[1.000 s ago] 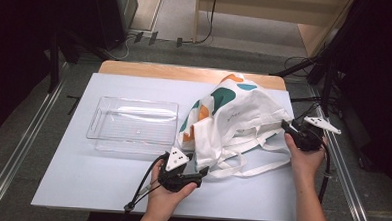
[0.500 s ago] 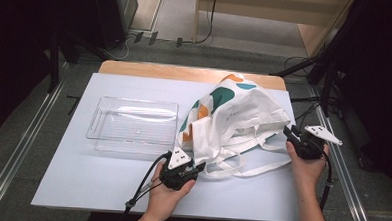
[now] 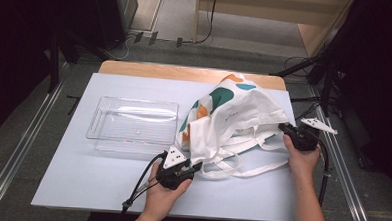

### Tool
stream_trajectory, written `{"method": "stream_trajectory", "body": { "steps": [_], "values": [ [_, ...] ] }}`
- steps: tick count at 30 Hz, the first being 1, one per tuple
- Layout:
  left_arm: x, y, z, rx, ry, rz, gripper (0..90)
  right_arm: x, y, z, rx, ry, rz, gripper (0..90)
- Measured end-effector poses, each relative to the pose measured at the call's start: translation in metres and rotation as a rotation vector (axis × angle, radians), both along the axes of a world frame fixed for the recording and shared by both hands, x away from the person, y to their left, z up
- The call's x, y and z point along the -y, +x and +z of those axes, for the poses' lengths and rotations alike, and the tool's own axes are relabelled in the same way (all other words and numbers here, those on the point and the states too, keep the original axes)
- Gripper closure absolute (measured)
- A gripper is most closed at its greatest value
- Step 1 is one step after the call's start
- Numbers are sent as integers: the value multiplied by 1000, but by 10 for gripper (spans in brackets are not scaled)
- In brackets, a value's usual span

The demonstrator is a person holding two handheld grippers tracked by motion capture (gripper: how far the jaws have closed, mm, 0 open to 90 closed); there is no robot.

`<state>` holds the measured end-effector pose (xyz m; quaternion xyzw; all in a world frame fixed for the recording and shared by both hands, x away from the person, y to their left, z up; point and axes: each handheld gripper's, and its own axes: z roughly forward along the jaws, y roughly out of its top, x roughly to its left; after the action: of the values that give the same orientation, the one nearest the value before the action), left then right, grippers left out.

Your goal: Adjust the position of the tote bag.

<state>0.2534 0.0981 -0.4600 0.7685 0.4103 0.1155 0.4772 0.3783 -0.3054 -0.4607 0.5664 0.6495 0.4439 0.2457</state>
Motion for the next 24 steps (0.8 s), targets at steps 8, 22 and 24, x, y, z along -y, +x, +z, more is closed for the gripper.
{"method": "stream_trajectory", "body": {
  "steps": [8, 22, 24],
  "values": [
    [-13, 0, 4, 8, -8, 11, 735, -2, -45, 3, 61, -41, 20, 892],
    [-34, -2, 13, 6, -72, -11, 746, 5, -149, 27, 137, 8, -3, 896],
    [-38, -4, 17, 17, -80, -23, 745, 5, -163, 30, 144, -6, -8, 896]
  ]
}}
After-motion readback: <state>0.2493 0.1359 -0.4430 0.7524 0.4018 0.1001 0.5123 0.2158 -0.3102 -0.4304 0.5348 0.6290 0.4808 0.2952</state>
